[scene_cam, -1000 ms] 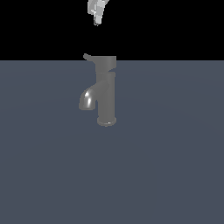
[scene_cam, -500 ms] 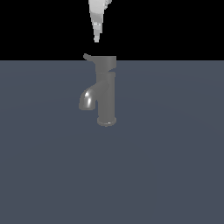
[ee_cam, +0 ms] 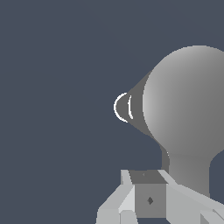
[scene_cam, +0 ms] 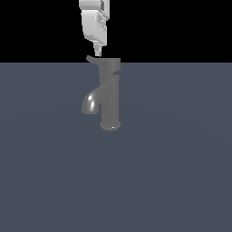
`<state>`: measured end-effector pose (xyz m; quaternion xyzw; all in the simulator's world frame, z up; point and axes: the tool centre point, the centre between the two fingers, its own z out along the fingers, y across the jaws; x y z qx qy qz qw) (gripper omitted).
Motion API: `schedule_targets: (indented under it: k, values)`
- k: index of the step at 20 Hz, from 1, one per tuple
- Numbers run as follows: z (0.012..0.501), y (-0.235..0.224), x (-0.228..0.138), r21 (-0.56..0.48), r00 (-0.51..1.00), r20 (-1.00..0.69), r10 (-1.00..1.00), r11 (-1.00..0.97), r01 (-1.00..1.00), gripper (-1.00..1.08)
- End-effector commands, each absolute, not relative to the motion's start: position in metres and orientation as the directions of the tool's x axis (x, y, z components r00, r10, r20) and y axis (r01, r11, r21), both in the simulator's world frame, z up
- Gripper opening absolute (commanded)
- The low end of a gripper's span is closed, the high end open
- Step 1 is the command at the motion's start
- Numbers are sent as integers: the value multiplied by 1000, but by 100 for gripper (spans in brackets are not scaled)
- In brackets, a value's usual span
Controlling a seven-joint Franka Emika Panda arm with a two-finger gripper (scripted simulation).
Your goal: Turn on the faucet by rotating a designated handle.
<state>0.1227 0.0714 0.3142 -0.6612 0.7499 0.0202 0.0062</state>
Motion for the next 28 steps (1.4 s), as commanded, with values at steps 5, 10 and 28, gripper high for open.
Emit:
schedule_targets:
  k: [5, 10, 28]
  values:
    - [300, 79, 137, 6, -200, -8, -980, 199, -980, -100]
    - [296, 81, 140, 0, -219, 0, -976, 219, -976, -100]
    - [296, 95, 114, 1, -219, 0, -976, 219, -976, -100]
